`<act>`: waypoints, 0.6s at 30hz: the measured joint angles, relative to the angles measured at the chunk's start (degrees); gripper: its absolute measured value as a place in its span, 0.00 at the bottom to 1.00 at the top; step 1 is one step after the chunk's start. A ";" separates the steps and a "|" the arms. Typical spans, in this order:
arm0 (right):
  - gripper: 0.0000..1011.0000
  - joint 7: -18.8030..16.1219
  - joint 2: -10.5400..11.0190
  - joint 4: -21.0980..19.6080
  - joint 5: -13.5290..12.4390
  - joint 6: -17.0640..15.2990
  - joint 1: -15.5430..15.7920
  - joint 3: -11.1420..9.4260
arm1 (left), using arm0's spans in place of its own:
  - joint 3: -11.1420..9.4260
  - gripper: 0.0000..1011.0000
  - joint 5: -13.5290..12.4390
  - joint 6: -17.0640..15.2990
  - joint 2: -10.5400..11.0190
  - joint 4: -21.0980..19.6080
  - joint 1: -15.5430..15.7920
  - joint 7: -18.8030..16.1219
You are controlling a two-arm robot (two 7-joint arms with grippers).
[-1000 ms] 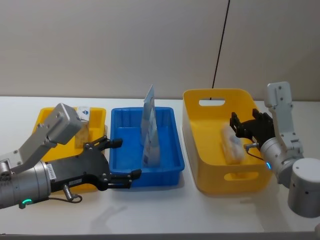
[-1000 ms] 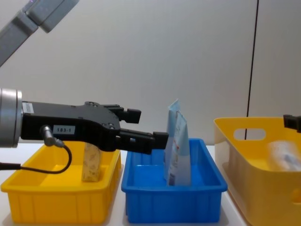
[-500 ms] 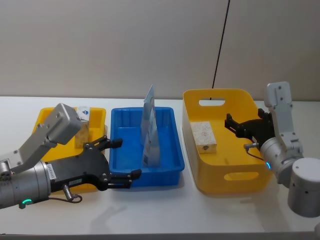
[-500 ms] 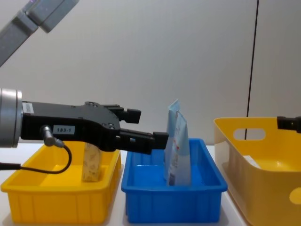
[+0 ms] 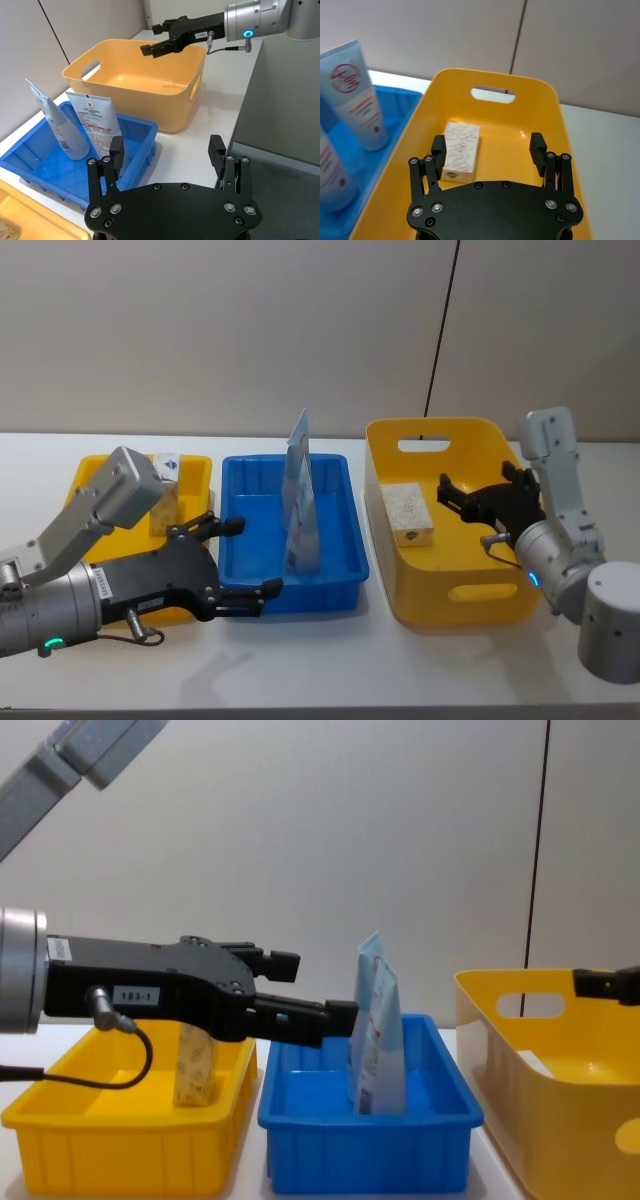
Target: Bimanual collaborative sorting of washing and personal care products
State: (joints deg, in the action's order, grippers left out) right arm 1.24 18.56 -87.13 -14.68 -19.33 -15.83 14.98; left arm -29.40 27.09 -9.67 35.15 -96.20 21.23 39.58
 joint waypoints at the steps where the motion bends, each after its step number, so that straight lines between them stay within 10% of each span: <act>1: 0.99 -0.26 0.11 -0.33 -0.08 -0.11 0.20 0.06 | 0.00 0.99 0.00 0.00 0.00 0.00 0.00 0.00; 18: 0.99 -7.95 2.89 -7.60 -1.77 -2.03 3.97 2.25 | 0.00 0.99 0.00 0.00 0.00 0.00 0.00 0.00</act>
State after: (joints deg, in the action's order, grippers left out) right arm -6.71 21.45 -94.73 -16.45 -21.37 -11.85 17.23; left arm -29.40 27.09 -9.67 35.15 -96.20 21.23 39.58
